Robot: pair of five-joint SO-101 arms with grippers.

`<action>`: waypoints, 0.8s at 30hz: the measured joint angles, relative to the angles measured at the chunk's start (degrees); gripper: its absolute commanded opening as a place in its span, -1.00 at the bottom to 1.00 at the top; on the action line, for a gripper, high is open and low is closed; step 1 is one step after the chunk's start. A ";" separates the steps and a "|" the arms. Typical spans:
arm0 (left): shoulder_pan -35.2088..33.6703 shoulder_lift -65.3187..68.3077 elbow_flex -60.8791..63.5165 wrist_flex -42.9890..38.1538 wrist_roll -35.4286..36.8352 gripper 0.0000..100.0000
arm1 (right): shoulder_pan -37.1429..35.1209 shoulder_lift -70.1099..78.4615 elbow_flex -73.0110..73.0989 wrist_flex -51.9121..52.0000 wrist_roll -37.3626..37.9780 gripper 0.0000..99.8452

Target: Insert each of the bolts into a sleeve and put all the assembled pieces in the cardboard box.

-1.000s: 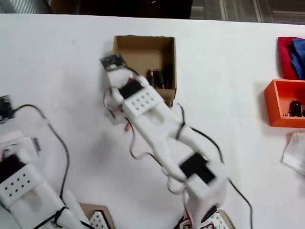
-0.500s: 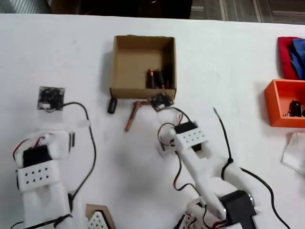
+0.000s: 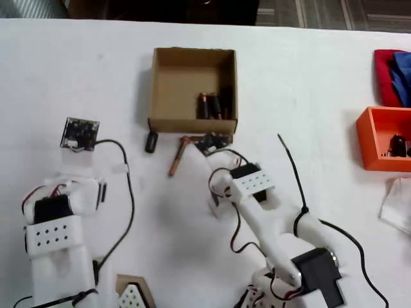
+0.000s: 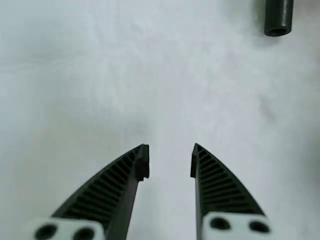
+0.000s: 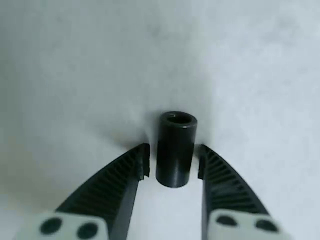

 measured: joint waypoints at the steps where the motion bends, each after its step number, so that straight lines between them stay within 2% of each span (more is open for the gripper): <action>1: 0.09 0.00 0.00 0.18 0.00 -0.68 | 0.00 0.18 -0.44 0.18 0.00 -0.67; 12: -0.09 0.00 0.00 0.26 0.00 -0.68 | 0.44 1.41 -3.78 2.64 0.26 -0.67; 24: 0.00 0.00 0.09 0.26 0.00 -0.68 | -1.32 9.67 -9.05 2.81 0.97 -0.67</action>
